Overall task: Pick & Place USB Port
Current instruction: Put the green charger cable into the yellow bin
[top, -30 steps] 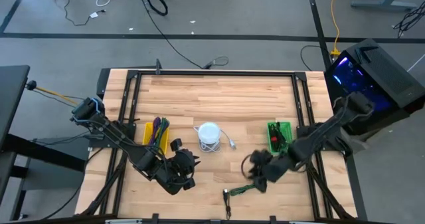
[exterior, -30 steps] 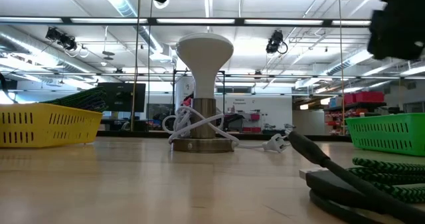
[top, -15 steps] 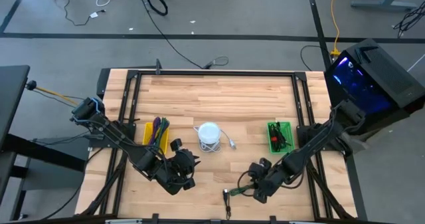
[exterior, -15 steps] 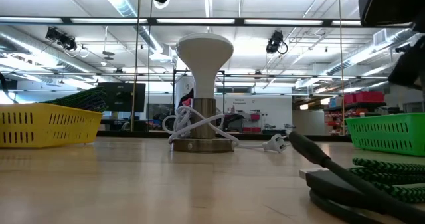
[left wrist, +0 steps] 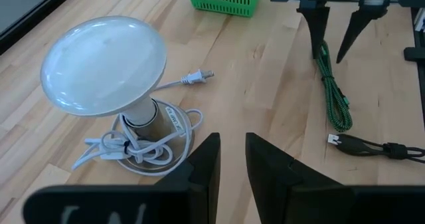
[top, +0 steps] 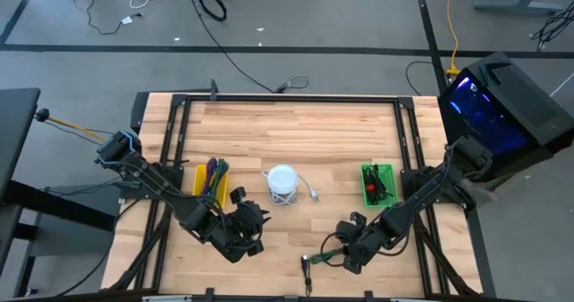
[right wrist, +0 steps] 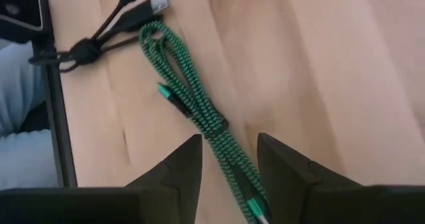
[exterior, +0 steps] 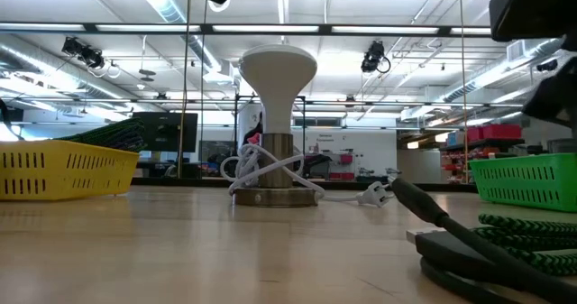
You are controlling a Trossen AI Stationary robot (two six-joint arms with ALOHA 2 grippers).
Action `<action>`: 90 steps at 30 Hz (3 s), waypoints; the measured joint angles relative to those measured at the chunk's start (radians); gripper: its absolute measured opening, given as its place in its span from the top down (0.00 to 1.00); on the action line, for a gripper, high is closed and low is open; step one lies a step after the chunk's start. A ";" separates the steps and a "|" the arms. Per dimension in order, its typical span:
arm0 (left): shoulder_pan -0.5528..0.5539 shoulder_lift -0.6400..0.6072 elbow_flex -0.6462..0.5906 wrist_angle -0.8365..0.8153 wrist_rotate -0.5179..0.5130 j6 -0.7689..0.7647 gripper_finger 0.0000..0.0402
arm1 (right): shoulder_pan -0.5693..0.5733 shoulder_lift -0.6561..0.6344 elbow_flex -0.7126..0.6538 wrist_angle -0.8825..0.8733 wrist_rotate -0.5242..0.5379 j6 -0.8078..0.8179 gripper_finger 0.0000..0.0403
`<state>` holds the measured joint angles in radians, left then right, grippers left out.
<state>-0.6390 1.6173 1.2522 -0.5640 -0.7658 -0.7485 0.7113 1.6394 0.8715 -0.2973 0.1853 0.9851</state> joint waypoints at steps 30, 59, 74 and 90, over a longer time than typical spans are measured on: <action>0.000 0.000 0.000 0.001 0.000 0.000 0.81 | -0.019 0.100 -0.002 0.067 -0.118 -0.060 0.98; 0.063 0.000 0.000 0.882 0.078 0.719 0.81 | -0.083 -0.401 0.143 0.402 0.321 -0.631 1.00; 0.172 0.000 0.000 1.120 0.371 0.761 0.81 | -0.083 -0.395 0.143 0.462 0.296 -0.725 1.00; 0.175 0.000 0.000 1.158 0.385 0.761 0.81 | -0.101 -0.368 0.142 0.497 0.285 -0.734 1.00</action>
<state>-0.4640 1.6173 1.2522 0.5939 -0.3810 0.0129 0.6106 1.2716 1.0138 0.1994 0.4705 0.2507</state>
